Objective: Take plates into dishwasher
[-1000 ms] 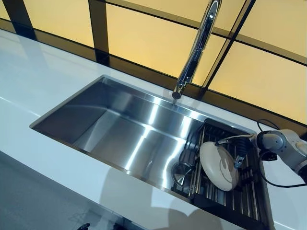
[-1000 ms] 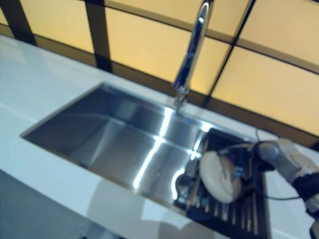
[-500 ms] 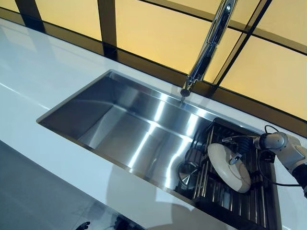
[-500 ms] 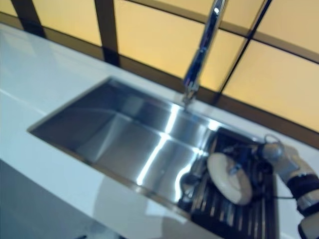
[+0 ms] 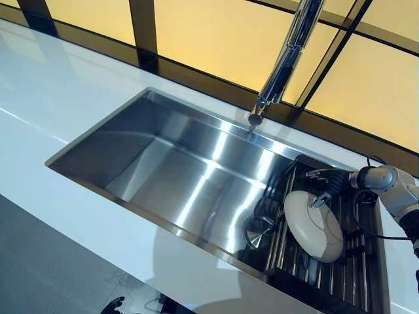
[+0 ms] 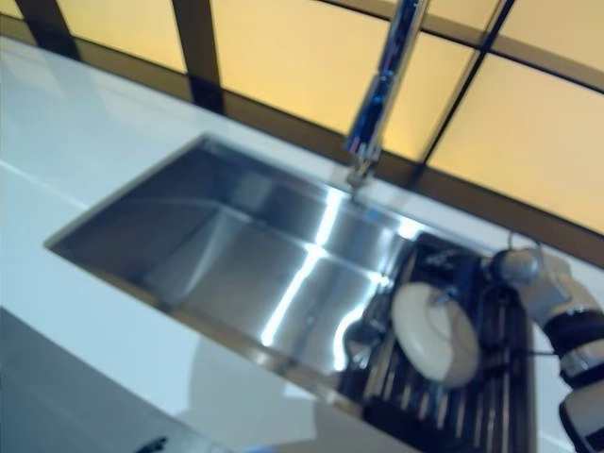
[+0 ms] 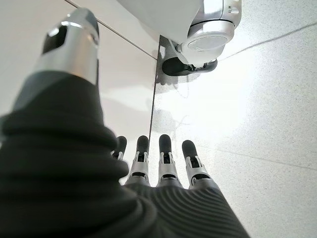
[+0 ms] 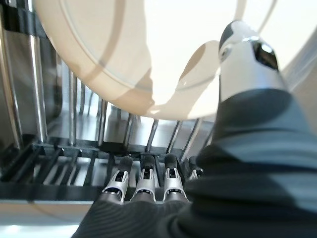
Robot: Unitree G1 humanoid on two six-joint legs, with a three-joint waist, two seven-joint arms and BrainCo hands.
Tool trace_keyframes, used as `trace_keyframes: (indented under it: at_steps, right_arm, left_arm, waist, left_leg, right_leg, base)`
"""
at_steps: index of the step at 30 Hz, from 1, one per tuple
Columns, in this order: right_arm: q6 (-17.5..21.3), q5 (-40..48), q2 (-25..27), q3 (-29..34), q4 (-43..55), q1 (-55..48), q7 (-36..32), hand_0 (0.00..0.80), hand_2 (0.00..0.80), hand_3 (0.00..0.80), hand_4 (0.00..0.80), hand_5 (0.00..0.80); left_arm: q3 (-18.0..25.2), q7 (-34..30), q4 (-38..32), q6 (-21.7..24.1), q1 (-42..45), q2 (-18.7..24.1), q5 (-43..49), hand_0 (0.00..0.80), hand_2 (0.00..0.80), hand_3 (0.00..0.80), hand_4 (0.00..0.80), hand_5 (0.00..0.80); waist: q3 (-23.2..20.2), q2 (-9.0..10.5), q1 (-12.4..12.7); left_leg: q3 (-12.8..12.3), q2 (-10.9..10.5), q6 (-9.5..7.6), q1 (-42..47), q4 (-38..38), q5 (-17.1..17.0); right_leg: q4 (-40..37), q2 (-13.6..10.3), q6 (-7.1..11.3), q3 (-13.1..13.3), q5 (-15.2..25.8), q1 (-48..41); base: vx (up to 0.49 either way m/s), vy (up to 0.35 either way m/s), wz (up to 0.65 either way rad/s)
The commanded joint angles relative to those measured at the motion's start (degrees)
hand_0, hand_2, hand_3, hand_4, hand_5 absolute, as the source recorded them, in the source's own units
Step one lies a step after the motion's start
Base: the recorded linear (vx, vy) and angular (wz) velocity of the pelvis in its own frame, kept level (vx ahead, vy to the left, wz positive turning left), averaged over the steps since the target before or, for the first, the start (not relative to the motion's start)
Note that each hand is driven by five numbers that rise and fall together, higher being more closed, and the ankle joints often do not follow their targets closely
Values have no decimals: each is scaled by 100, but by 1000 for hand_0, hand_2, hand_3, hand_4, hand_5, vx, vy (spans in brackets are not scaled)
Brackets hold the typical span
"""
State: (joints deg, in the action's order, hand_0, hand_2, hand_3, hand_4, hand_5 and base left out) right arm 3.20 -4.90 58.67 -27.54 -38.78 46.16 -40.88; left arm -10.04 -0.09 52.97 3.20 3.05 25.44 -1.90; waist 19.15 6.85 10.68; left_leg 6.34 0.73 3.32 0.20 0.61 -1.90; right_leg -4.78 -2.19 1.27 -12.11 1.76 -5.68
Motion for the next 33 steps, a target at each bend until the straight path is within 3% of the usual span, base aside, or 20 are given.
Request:
trace_keyframes:
  at_steps: [1, 11, 20, 33]
  right_arm:
    - [-61, 172, 331, -229, 208, 485, 48, 0, 0, 0, 0, 0]
    - [-94, 218, 348, -167, 275, 402, 76, 0, 0, 0, 0, 0]
    - [-199, 182, 287, -219, 95, 414, -416, 0, 0, 0, 0, 0]
    - [-97, 181, 107, -1113, -372, 1384, -928, 0, 0, 0, 0, 0]
  left_arm:
    - [-202, -9, -33, 103, -92, 124, 4, 0, 0, 0, 0, 0]
    - [-197, -21, -61, 74, -90, 122, 24, 0, 0, 0, 0, 0]
    - [-205, -35, -72, 50, -138, 159, 54, 0, 0, 0, 0, 0]
    - [-334, -45, -221, -29, -328, 387, -47, 0, 0, 0, 0, 0]
  waist:
    - [-88, 192, 158]
    - [-110, 213, 123]
    - [-81, 211, 162]
    - [204, 221, 400]
  left_leg:
    - [-96, -1, -89, -282, 471, 117]
    - [-148, 8, -101, -223, 462, 134]
    - [-141, -12, -111, -210, 495, 154]
    - [15, -24, -88, -504, 590, 75]
  right_leg:
    - [327, -100, 120, -3, 213, 165]
    - [338, -105, 130, 25, 227, 149]
    - [348, -126, 140, 18, 227, 113]
    - [360, -108, 109, -116, 260, 256]
  base:
    - [0, 0, 0]
    - [0, 0, 0]
    - [0, -4, 0]
    - [-24, -35, 1]
